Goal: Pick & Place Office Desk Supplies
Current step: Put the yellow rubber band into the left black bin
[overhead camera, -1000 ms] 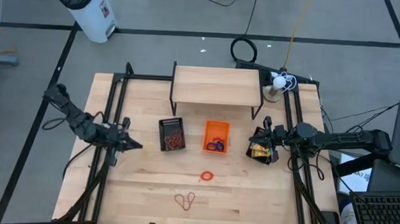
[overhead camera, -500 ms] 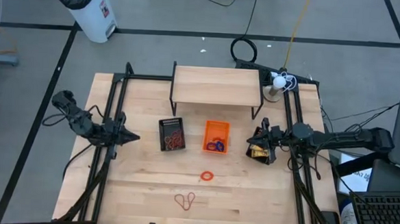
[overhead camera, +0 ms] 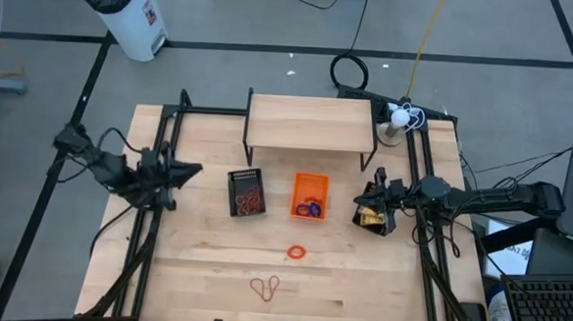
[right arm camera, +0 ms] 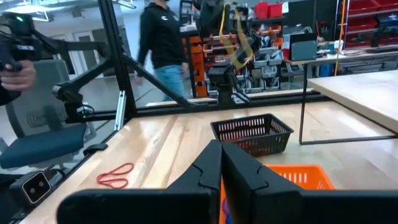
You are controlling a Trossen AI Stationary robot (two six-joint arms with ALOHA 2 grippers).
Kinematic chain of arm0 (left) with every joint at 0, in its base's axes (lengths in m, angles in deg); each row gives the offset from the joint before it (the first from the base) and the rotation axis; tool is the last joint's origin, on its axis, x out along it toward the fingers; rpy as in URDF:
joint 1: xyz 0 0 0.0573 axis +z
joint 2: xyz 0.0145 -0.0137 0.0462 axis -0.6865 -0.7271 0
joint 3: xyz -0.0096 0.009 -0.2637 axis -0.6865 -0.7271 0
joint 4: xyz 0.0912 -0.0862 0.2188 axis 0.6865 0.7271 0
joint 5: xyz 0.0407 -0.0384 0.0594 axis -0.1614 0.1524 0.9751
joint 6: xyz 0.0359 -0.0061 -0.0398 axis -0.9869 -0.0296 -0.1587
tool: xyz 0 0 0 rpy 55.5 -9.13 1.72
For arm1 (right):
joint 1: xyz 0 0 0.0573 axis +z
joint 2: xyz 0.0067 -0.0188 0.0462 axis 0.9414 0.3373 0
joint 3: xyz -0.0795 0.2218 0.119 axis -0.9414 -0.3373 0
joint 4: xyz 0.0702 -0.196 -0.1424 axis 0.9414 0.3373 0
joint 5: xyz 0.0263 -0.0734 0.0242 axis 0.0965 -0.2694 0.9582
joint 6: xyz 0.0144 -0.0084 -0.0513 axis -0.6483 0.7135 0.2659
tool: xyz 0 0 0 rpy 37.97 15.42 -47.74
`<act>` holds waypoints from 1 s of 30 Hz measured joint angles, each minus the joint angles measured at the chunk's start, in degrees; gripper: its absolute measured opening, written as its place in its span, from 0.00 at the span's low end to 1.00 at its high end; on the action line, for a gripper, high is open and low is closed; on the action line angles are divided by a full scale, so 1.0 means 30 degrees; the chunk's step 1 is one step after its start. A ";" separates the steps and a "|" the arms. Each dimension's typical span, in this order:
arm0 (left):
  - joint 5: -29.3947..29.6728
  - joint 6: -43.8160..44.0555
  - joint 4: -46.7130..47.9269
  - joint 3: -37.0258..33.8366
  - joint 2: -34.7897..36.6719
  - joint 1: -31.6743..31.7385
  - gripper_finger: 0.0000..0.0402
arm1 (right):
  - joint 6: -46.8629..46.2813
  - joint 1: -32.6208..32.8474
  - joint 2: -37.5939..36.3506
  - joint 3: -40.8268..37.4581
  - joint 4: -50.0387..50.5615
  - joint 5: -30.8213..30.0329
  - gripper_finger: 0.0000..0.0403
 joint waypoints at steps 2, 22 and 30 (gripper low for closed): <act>0.0028 0.0131 0.0309 0.1391 -0.2041 0.0604 0.00 | 0.0048 0.0000 0.0000 0.0000 -0.0138 -0.0005 0.01; -0.9422 0.4908 0.6775 0.5463 -1.5154 0.8465 0.00 | -0.0272 0.0472 0.0710 0.0000 -0.0509 0.0058 0.01; -1.1969 0.5607 0.8853 0.5463 -1.8167 0.9879 0.00 | -0.0313 0.0729 0.0750 0.0000 -0.0514 0.0038 0.01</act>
